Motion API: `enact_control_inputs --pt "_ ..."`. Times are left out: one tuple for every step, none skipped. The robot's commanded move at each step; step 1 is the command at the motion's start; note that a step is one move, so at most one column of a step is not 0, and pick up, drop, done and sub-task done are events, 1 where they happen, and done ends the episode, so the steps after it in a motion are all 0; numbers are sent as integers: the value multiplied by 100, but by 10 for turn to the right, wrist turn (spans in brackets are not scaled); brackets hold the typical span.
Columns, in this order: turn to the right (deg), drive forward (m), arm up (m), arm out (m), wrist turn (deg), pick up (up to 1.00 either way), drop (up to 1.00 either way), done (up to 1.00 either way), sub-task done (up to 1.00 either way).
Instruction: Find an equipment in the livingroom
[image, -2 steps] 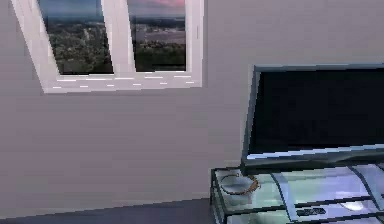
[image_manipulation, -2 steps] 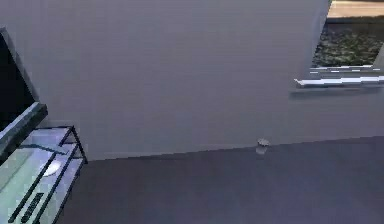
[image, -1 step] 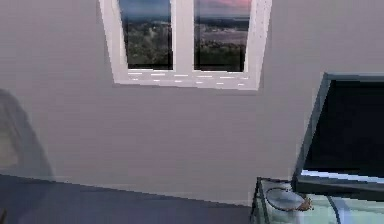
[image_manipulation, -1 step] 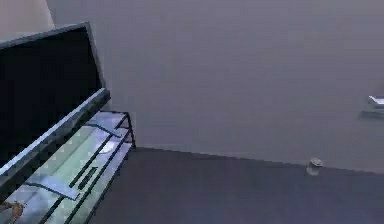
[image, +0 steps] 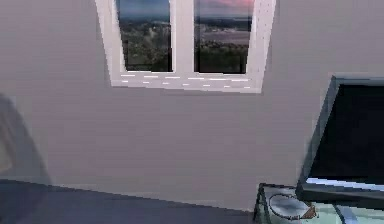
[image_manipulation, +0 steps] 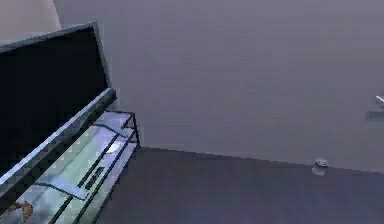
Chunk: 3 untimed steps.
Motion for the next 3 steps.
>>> enact_control_inputs --pt "450 0 0 0 0 0 0 0 0" --pt "90 0 0 0 0 0 0 0 0" --pt "0 0 0 0 0 0 0 100 0"
